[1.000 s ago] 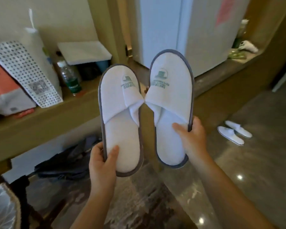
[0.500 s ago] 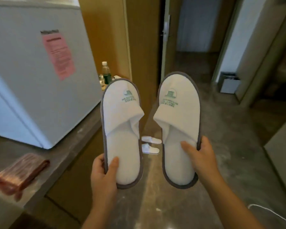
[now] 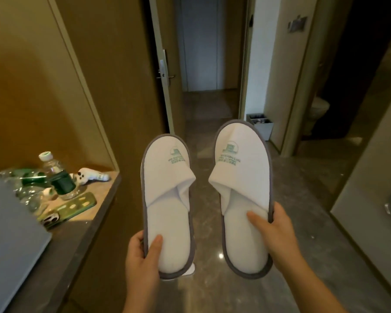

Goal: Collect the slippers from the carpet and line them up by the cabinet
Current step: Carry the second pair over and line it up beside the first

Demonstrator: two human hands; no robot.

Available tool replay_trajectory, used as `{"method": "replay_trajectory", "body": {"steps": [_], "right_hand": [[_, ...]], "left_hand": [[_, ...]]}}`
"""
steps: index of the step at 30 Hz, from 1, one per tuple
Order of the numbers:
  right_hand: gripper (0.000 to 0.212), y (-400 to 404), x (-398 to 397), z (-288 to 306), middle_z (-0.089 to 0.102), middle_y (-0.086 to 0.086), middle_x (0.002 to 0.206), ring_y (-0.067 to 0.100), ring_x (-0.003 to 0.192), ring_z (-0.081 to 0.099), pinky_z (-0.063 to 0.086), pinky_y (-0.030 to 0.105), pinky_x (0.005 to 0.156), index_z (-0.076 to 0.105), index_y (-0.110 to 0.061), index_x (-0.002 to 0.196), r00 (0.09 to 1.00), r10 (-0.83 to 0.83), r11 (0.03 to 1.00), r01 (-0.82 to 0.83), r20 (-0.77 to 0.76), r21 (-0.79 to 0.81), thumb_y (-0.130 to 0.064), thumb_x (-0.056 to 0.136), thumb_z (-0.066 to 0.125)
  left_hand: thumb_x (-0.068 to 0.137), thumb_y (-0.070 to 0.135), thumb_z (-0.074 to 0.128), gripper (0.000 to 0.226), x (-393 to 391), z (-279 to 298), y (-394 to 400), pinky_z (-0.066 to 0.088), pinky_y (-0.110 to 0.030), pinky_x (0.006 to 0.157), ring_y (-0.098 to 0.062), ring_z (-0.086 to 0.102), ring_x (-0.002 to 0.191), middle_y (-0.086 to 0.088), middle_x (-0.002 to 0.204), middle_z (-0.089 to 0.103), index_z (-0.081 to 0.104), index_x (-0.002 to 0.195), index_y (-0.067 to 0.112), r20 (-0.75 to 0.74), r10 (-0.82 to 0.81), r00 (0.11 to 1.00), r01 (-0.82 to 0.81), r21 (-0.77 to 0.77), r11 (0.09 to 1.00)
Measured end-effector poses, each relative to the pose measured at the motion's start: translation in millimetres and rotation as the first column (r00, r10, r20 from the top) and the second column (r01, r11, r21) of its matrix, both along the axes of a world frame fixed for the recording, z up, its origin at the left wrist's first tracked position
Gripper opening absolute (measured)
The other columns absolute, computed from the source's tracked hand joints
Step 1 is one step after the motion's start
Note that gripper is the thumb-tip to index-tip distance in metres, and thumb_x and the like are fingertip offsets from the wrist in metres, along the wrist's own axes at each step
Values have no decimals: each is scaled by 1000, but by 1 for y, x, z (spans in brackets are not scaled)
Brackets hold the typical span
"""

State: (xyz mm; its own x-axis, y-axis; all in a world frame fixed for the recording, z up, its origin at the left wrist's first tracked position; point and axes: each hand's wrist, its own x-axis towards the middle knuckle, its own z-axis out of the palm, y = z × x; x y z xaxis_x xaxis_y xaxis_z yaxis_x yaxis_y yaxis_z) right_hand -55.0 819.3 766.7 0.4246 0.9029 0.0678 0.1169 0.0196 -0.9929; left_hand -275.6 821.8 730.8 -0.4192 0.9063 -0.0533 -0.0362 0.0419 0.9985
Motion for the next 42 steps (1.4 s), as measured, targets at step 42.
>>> {"method": "replay_trajectory", "body": {"steps": [42], "right_hand": [[45,794,59,-54,48,3,108,19,94,52,44,34,76,35,-13,110,813,576,807,-548,87,-221,-14,77,65]], "left_hand": [[84,18,56,13,114,-67,647,45,-9,53,-2,51,74,14,82,51,47,90,24,-103,489,866,-498,-102,861]]}}
